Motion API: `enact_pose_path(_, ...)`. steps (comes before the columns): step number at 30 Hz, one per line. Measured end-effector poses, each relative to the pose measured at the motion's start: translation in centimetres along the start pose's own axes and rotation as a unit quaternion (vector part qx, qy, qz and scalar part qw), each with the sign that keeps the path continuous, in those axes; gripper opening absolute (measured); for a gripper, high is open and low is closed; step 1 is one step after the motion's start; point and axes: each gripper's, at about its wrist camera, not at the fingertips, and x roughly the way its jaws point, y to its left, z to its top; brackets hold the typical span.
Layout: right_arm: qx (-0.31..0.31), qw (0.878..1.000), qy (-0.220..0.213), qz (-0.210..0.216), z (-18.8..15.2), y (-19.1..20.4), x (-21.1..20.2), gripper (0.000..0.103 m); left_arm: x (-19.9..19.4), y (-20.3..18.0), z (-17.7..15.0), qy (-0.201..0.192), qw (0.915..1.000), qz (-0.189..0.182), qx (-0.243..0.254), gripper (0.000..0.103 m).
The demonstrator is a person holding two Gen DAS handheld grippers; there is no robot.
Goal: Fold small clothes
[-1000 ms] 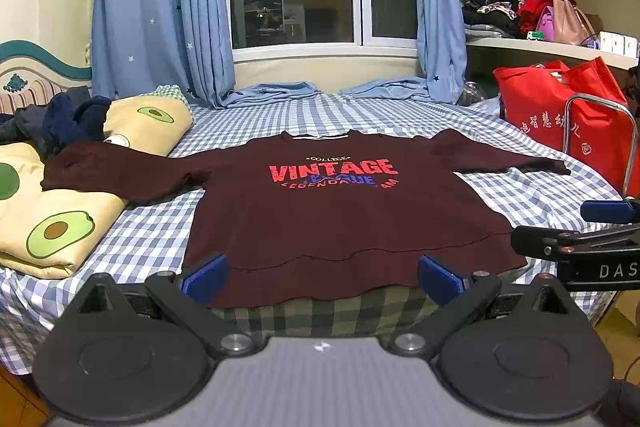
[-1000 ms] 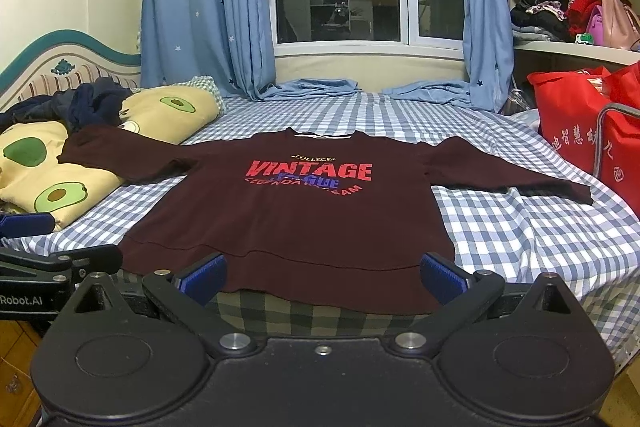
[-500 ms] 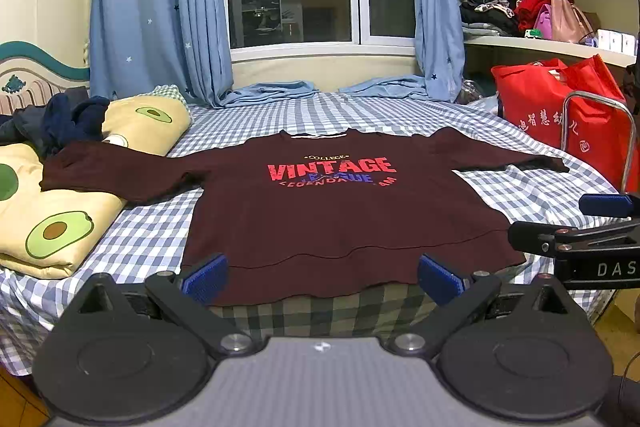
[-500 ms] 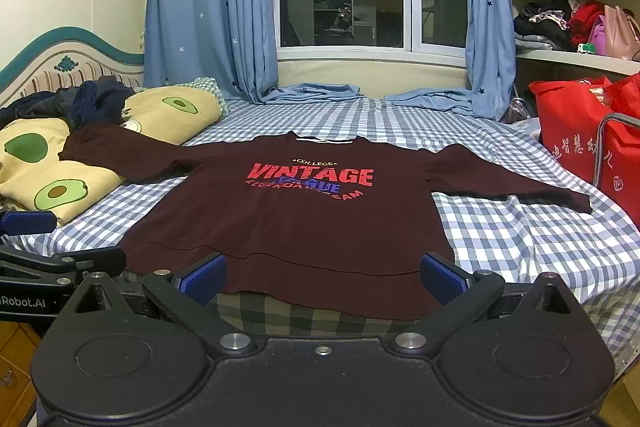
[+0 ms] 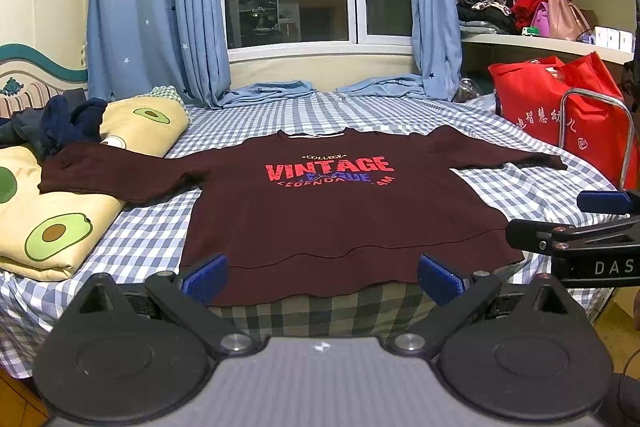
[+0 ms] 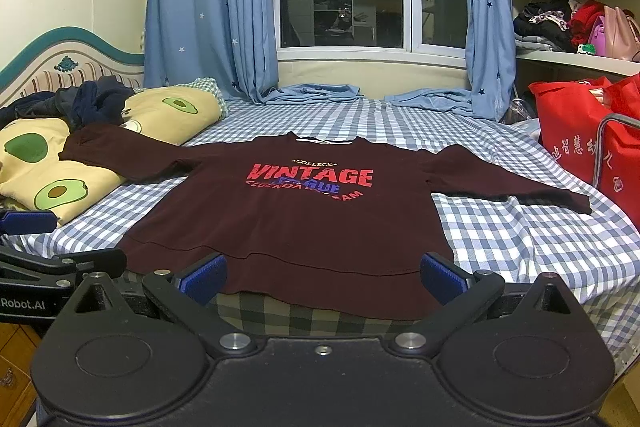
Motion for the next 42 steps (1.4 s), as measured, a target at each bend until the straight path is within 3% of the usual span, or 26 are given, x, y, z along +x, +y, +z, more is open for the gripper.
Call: enact_pose_path(42,-0.001,1.000,0.000,0.001,-0.01,0.01,-0.03,0.103,-0.22,0.47,-0.14,-0.001,1.0000,-0.005,-0.003,0.102)
